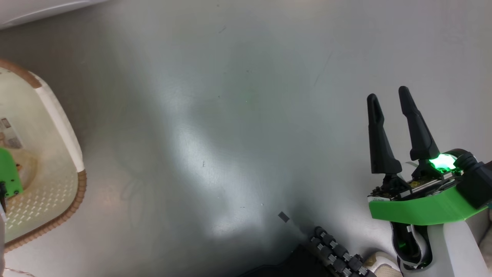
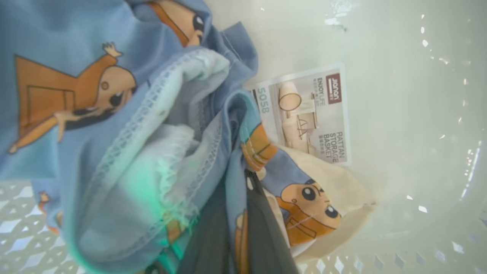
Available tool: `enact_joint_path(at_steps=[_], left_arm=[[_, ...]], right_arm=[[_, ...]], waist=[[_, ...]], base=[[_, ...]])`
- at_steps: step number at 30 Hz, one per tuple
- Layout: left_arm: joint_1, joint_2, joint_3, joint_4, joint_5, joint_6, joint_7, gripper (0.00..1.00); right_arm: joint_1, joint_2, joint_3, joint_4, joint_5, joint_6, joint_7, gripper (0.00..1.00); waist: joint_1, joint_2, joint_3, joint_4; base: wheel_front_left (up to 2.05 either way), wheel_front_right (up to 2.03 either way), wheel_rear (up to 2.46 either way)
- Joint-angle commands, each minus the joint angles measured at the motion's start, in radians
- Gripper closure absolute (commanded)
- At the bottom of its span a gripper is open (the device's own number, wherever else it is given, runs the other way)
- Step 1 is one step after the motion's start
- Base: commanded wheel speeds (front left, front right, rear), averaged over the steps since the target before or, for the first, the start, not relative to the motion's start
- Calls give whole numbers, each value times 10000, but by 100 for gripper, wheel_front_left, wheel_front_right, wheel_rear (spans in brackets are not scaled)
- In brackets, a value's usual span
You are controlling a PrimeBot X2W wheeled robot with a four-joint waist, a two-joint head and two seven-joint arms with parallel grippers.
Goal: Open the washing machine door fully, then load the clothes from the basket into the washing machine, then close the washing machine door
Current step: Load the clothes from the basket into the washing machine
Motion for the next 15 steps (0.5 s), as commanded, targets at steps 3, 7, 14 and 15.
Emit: enact_joint_path(at_steps=[3,7,14,15], left_arm=[[503,330,440,-303,-416,59,-784,100],[829,188,844,-567,-929,-104,-1927,100],[1355,-191,1002,-859,-1315,-620,-3812,100],[1417,-251,1001,-934,-1337,-689,-3981,100]], right_arm=[[138,-56,16,-217,57,88,-46,0],[138,-56,-103,-195,-37,88,-46,0],[154,-311,-280,-227,-182,88,-46,0],[164,-379,-304,-237,-209,88,-46,0]], waist=[[0,0,-133,192],[0,0,-312,402],[0,0,-768,963],[0,0,-853,1063]], base=[[0,0,0],[0,0,0],[0,0,0],[0,0,0]])
